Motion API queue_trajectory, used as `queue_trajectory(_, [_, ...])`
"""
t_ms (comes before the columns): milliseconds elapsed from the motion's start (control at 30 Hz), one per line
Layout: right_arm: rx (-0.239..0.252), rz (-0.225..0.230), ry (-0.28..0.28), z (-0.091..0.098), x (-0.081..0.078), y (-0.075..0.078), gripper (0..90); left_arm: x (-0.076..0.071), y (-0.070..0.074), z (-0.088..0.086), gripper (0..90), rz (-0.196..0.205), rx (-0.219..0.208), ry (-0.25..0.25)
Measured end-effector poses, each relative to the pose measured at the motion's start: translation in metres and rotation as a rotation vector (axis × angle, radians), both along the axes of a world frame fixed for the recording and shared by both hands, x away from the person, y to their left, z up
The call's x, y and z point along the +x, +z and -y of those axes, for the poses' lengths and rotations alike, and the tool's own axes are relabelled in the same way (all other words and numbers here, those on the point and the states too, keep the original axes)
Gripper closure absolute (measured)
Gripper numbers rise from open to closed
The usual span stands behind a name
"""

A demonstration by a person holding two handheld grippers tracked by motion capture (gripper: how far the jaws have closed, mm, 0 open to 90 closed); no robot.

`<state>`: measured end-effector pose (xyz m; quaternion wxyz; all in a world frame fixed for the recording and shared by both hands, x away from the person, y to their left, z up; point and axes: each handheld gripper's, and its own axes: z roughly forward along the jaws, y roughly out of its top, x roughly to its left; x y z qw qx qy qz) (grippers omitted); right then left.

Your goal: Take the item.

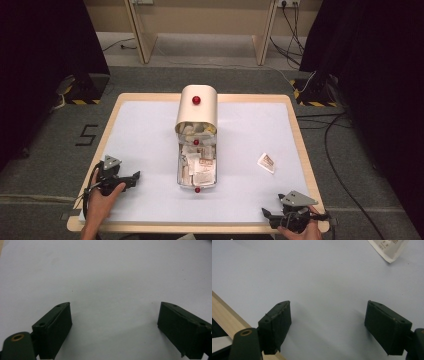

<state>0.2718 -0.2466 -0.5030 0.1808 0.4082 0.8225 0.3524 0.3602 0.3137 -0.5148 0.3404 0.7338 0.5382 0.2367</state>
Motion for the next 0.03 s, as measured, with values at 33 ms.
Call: queue_trajectory(33, [0.000,0.000,0.000,0.0000,0.0001,0.0000,21.9,0.0000,0.0000,0.0000,11.3,0.000,0.000,0.000])
